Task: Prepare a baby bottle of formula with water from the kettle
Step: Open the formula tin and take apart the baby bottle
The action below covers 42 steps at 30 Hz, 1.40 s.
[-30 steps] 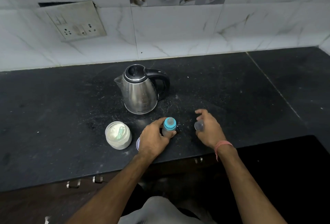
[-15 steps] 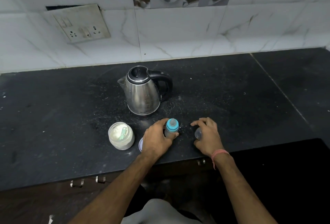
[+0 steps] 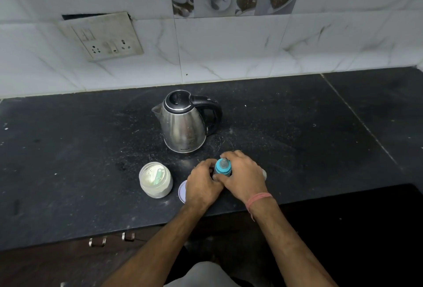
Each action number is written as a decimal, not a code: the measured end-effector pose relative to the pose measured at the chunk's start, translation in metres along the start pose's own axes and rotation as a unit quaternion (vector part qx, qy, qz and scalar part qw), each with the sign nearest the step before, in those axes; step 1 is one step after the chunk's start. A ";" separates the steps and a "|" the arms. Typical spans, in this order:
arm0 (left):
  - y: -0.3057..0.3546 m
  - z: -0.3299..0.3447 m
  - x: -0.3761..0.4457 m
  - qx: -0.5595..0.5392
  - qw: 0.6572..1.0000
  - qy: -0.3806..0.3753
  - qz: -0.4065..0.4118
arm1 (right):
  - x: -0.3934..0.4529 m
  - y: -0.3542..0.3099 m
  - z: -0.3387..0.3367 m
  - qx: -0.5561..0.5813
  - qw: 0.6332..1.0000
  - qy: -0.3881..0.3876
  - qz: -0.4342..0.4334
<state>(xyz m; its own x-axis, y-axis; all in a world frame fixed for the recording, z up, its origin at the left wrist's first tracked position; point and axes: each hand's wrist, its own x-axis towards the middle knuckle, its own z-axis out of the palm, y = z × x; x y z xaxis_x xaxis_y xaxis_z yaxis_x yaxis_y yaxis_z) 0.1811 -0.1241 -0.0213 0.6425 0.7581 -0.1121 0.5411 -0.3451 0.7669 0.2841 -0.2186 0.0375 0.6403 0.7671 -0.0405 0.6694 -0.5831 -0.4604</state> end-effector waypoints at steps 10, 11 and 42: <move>-0.008 -0.004 -0.002 0.016 0.999 -0.020 0.046 | 0.005 -0.007 -0.008 -0.036 0.998 -0.034 -0.038; -0.008 -0.005 -0.002 0.013 0.998 -0.023 0.052 | 0.004 -0.007 -0.010 -0.029 0.998 -0.042 -0.041; 0.001 -0.018 -0.005 0.013 0.997 -0.049 0.059 | 0.015 -0.025 -0.028 -0.082 0.990 -0.110 0.015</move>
<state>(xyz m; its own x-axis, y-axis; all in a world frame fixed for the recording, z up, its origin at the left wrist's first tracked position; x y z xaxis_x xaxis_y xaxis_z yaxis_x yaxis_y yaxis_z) 0.1688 -0.1179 -0.0089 0.7512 0.6546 -0.0845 0.4720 -0.4432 0.7621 0.2878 -0.2003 0.0736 0.5751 0.7780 -0.2530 0.7155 -0.6282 -0.3057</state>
